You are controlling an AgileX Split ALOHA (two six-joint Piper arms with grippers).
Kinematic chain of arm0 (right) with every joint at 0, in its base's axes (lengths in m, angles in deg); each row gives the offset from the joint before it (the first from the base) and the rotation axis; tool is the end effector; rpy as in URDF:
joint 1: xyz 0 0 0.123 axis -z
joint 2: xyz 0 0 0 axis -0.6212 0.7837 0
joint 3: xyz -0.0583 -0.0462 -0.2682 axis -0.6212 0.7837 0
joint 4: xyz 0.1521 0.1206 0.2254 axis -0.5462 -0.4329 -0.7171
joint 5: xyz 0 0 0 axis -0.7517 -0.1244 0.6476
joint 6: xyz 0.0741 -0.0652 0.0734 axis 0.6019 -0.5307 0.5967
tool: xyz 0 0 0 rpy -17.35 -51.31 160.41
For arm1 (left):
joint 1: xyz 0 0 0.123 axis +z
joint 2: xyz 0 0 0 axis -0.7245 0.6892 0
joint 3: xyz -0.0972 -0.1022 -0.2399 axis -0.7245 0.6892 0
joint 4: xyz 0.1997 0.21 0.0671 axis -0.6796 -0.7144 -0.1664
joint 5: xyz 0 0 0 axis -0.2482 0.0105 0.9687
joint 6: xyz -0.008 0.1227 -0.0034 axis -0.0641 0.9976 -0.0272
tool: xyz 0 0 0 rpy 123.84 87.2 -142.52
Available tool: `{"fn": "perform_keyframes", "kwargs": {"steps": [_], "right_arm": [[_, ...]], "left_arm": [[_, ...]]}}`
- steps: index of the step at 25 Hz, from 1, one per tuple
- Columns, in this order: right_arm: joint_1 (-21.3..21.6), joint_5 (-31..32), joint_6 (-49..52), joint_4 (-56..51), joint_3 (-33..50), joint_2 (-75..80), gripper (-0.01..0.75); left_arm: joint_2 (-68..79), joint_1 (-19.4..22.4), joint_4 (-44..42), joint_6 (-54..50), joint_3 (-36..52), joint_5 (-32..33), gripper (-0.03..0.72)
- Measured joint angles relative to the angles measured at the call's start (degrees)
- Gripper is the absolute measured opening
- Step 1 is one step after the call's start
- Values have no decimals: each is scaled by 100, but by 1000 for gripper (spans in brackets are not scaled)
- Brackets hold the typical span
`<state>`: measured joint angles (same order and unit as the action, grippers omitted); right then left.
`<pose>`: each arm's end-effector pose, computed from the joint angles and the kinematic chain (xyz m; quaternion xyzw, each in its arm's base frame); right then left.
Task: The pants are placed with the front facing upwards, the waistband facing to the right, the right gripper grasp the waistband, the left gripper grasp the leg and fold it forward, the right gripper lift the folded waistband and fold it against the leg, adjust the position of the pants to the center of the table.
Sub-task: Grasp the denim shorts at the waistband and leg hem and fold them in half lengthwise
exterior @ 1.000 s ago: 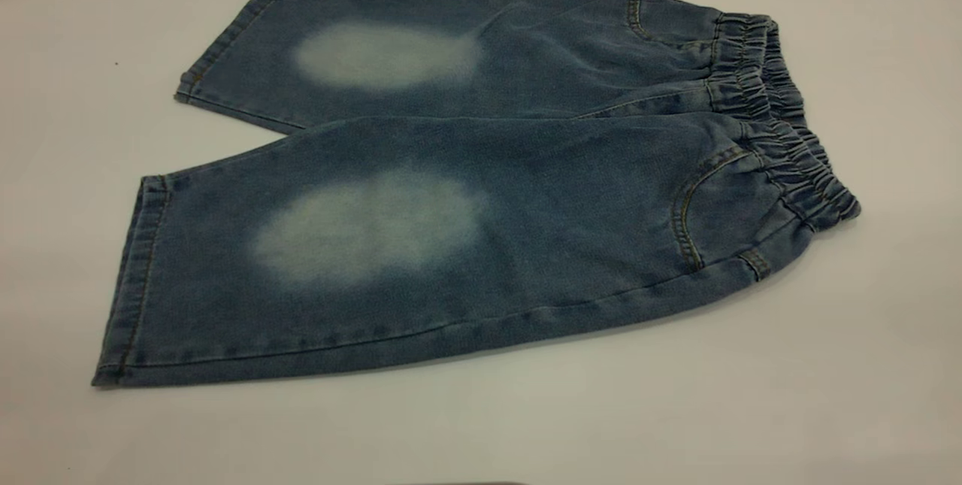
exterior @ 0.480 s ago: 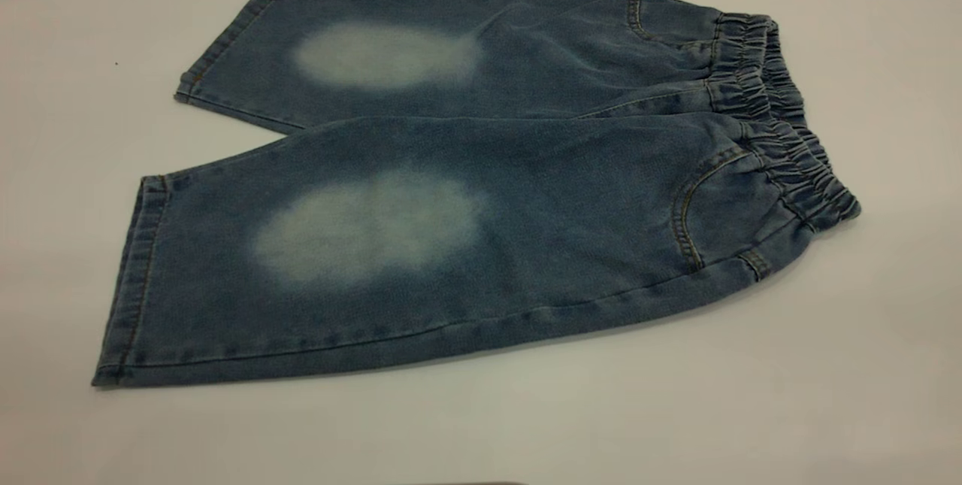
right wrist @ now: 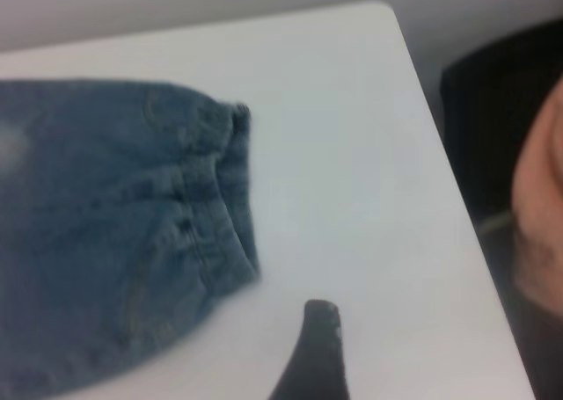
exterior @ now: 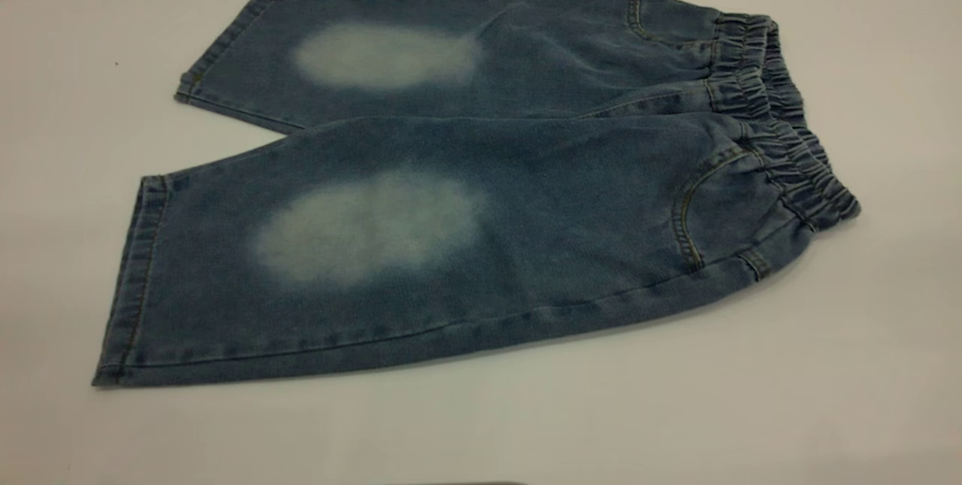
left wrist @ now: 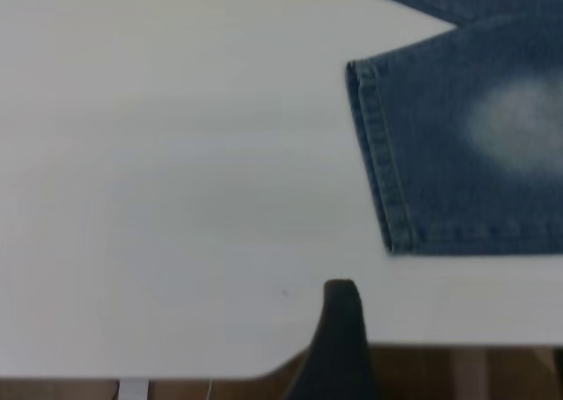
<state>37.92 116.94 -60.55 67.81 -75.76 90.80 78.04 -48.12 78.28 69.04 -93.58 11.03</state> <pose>0.0874 0.0016 0.3107 0.0464 0.8557 0.0367 0.5141 0.0989 -0.0012 0.2842 -0.0200 0.8837 -0.0164 0.4672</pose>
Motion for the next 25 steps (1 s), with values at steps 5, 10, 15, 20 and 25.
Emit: {"fn": "perform_keyframes", "kwargs": {"steps": [5,10,15,20,25], "right_arm": [[-183,-608,-19,-368,-208,1217,584],[-201,-1177,-405,-1209,-208,2643,584],[-201,-1731,-1690,-2713,-208,4029,584],[-201,-1942,-3347,-4393,-209,5493,584],[-201,-2093,-4597,-5712,-225,6877,584]], "left_arm": [[1450,0,205,-128,-216,-1235,579],[2911,0,556,-149,-402,-2336,579],[4083,0,1024,-95,-439,-3292,579],[4980,0,1290,300,-439,-3927,579],[5482,0,1294,366,-446,-4097,579]]}}
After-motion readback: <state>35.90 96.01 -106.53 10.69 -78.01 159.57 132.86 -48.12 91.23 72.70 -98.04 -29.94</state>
